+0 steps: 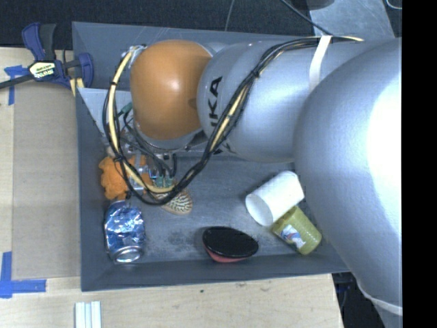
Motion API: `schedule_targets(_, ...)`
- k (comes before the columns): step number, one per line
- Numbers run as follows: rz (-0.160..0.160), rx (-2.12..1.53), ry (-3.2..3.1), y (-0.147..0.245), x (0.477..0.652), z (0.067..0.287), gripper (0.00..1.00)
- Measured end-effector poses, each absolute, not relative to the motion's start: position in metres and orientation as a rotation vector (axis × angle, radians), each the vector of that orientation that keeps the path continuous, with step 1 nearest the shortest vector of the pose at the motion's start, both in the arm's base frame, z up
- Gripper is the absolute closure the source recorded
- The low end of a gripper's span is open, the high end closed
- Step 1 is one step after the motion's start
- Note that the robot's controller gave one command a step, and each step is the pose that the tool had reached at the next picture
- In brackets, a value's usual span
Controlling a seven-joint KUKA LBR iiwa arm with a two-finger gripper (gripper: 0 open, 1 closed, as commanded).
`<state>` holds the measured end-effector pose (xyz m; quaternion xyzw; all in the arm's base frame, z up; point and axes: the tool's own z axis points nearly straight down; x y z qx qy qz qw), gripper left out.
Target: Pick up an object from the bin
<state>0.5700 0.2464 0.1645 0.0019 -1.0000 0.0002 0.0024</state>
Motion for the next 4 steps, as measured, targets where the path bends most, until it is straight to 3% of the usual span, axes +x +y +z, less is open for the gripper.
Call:
schedule_targets(1, 0.001, 0.199, -3.137, 0.196, 0.576, 0.194, 0.00)
schedule_targets(2, 0.002, -0.014, -3.149, 0.152, 0.618, 0.171, 0.00)
schedule_targets(3, 0.005, 0.291, -3.134, 0.091, 0.627, 0.068, 0.00)
schedule_targets(4, 0.002, 0.278, -3.134, 0.147, 0.589, 0.070, 0.00)
